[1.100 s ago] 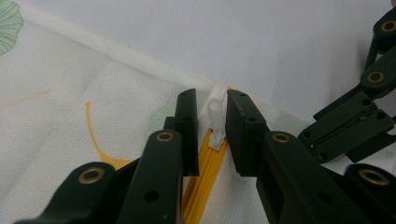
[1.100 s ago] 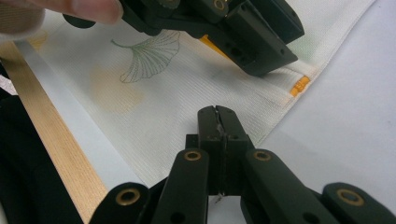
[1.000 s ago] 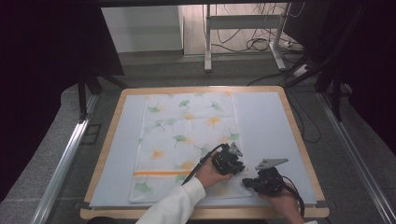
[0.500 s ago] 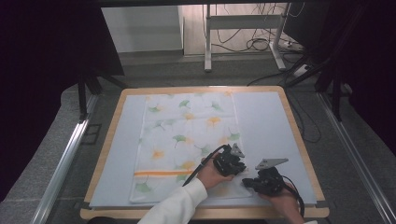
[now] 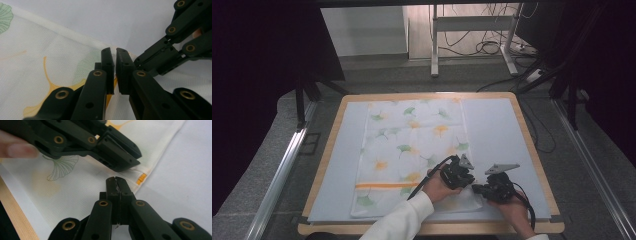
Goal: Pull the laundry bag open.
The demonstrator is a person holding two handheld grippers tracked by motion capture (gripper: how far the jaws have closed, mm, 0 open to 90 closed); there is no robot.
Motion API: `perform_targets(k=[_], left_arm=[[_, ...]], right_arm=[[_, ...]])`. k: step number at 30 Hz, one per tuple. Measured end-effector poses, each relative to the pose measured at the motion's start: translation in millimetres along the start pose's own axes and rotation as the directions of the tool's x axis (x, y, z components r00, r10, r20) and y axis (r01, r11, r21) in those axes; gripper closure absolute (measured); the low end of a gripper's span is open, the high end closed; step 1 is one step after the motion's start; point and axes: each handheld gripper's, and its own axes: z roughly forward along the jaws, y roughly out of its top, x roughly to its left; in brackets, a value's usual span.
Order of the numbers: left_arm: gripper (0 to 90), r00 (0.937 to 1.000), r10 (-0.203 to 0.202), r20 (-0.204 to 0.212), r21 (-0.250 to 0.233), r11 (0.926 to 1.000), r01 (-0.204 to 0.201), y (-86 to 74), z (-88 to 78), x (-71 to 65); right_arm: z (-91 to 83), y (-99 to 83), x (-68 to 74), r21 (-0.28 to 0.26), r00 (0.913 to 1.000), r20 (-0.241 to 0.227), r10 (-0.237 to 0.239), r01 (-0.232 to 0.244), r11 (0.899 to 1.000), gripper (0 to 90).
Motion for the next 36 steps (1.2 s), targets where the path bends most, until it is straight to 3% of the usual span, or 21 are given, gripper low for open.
perform_targets(k=[5, 19, 29, 36], left_arm=[[90.0, 0.9998, 0.008, -0.017, -0.001, 1.0, -0.008, 0.1, 0.4, -3.0], [90.0, 0.9988, 0.044, -0.021, 0.029, 0.9986, -0.044, -0.7, -3.4, -3.5], [90.0, 0.9984, 0.051, -0.025, 0.04, 0.998, -0.05, -1.3, -5.1, -3.9], [88.0, 0.9991, 0.042, -0.005, 0.043, 0.9982, -0.042, 3.5, 0.7, -1.7]], right_arm=[[-0.5, -1.0, -4.3, -0.001, 0.9989, -0.022, 0.042, -0.042, 0.999, 89.3], [-0.5, -1.6, -6.2, -0.003, 0.998, -0.036, 0.052, -0.052, 0.999, 89.4], [-0.6, -1.9, -7.2, -0.003, 0.9974, -0.044, 0.057, -0.057, 0.998, 89.4], [-0.4, -2.1, -7.0, -0.006, 0.9975, -0.042, 0.056, -0.057, 0.998, 89.4]])
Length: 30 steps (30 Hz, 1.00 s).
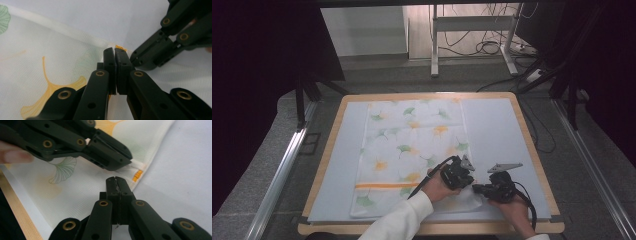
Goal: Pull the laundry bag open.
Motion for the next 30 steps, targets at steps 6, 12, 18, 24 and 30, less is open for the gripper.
perform_targets(k=[6, 12, 18, 24, 30], left_arm=[[82.7, 0.9996, -0.007, 0.028, 0.028, 0.9996, 0.006, 5.8, 3.2, 2.5], [86.1, 0.9998, 0.015, 0.01, 0.028, 0.9995, -0.015, 6.4, 3.6, 1.2], [90.0, 0.9996, 0.024, -0.016, 0.024, 0.9994, -0.023, 4.8, 1.9, -1.7], [90.0, 0.9991, 0.036, -0.023, 0.032, 0.9989, -0.035, 2.2, -0.9, -1.8], [90.0, 0.9994, 0.027, -0.021, 0.036, 0.999, -0.027, -0.8, -4.1, -2.5]], right_arm=[[0.0, -0.1, 0.1, 0.0, 0.9999, 0.006, -0.008, 0.008, 1.0, 89.4], [0.0, -0.1, 0.5, 0.001, 0.9999, 0.01, -0.014, 0.014, 1.0, 89.4], [0.0, -0.3, 0.5, 0.0, 0.9999, 0.007, -0.008, 0.008, 1.0, 89.4], [0.1, -0.1, 0.8, 0.001, 0.9999, 0.008, -0.007, 0.007, 1.0, 89.4], [0.1, 0.0, 0.5, 0.002, 1.0, 0.005, 0.008, -0.008, 1.0, 89.6]])
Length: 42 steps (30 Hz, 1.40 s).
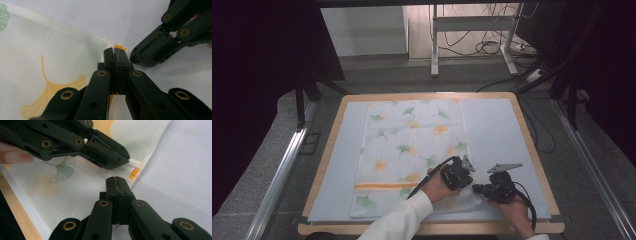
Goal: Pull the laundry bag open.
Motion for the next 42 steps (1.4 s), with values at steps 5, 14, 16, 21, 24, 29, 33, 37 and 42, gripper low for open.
perform_targets(k=[5, 14, 16, 21, 24, 29, 33, 37, 42], left_arm=[[90.0, 0.9999, 0.011, -0.013, 0.013, 0.9999, -0.01, -0.6, -1.9, -1.3], [90.0, 1.0, 0.005, -0.008, 0.029, 0.9996, -0.005, -3.7, -6.8, 0.6], [90.0, 1.0, 0.003, -0.005, 0.029, 0.9996, -0.003, -5.1, -8.5, 1.3], [90.0, 1.0, -0.006, 0.0, 0.022, 0.9997, 0.006, -7.6, -10.5, 1.9], [90.0, 1.0, -0.007, 0.003, 0.021, 0.9998, 0.007, -7.5, -9.7, 2.2], [90.0, 0.9996, -0.018, 0.021, 0.011, 0.9998, 0.018, -8.7, -8.8, 4.9], [90.0, 0.9999, -0.009, 0.01, 0.006, 0.9999, 0.009, -9.4, -8.5, 3.1], [90.0, 1.0, -0.002, 0.001, -0.002, 1.0, 0.002, -10.6, -8.4, 1.7], [90.0, 0.9999, 0.005, -0.016, 0.021, 0.9998, -0.005, -9.2, -9.5, -0.5]], right_arm=[[0.0, -0.1, -1.1, 0.0, 0.9999, -0.006, 0.011, -0.011, 1.0, 89.6], [0.1, -0.1, -2.9, -0.001, 0.9995, -0.016, 0.027, -0.027, 1.0, 89.7], [0.1, -0.1, -3.1, -0.001, 0.9995, -0.016, 0.026, -0.026, 1.0, 89.6], [-0.1, -0.1, -3.4, 0.001, 0.9994, -0.02, 0.029, -0.029, 1.0, 89.7], [-0.1, 0.1, -3.7, 0.001, 0.9992, -0.021, 0.034, -0.034, 0.999, 89.5], [2.4, 7.3, -6.5, -0.011, 0.9973, -0.026, 0.069, -0.07, 0.998, 89.4], [4.5, 15.9, -9.0, -0.033, 0.9939, 0.002, 0.11, -0.11, 0.993, 89.4], [7.3, 16.3, -10.8, -0.032, 0.9897, -0.007, 0.143, -0.143, 0.989, 89.5], [9.1, 16.3, -10.5, -0.021, 0.9903, -0.009, 0.139, -0.139, 0.99, 89.6]])
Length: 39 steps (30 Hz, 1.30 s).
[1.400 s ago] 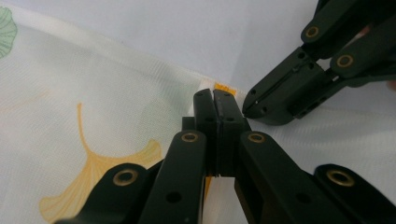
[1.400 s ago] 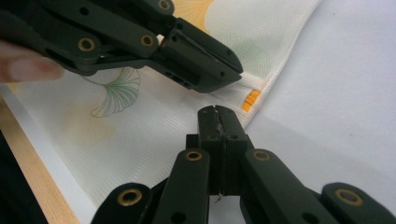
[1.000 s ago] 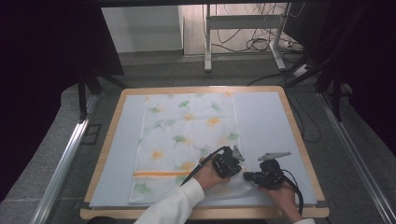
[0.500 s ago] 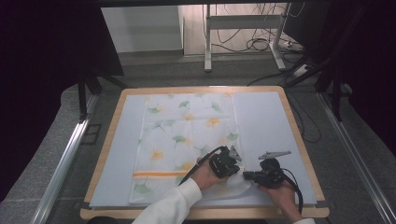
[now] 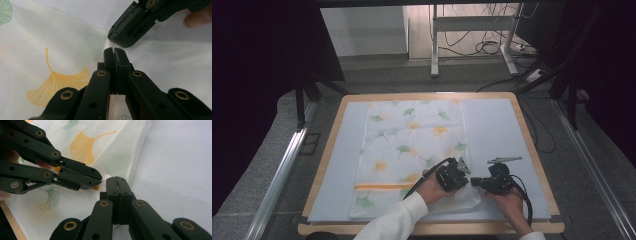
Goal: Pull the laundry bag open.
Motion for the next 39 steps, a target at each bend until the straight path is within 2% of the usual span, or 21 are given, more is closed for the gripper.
perform_targets(k=[5, 13, 16, 29, 39], left_arm=[[90.0, 0.9995, 0.02, -0.024, 0.019, 0.9996, -0.019, 2.2, -0.2, -3.1], [90.0, 0.9999, 0.0, -0.011, 0.025, 0.9997, 0.0, -1.0, -4.3, 0.6], [90.0, 0.9999, 0.005, -0.015, 0.032, 0.9995, -0.005, -3.2, -6.9, 1.9], [90.0, 0.9984, -0.056, -0.007, 0.029, 0.998, 0.056, -29.8, -27.2, 18.3], [90.0, 0.9954, -0.093, -0.023, 0.039, 0.9948, 0.094, -44.2, -39.4, 23.7]], right_arm=[[0.0, 0.6, 0.3, 0.008, 0.9999, 0.003, -0.014, 0.014, 1.0, 89.7], [0.3, 0.3, 1.0, 0.006, 0.9997, 0.01, -0.023, 0.023, 1.0, 89.8], [0.3, 0.1, 0.9, 0.005, 0.9996, 0.009, -0.025, 0.025, 1.0, 89.7], [0.4, -0.4, 0.2, 0.0, 0.9997, 0.004, -0.026, 0.026, 1.0, 89.7], [0.5, -1.0, 0.1, -0.007, 0.9997, -0.002, -0.023, 0.023, 1.0, 89.7]])
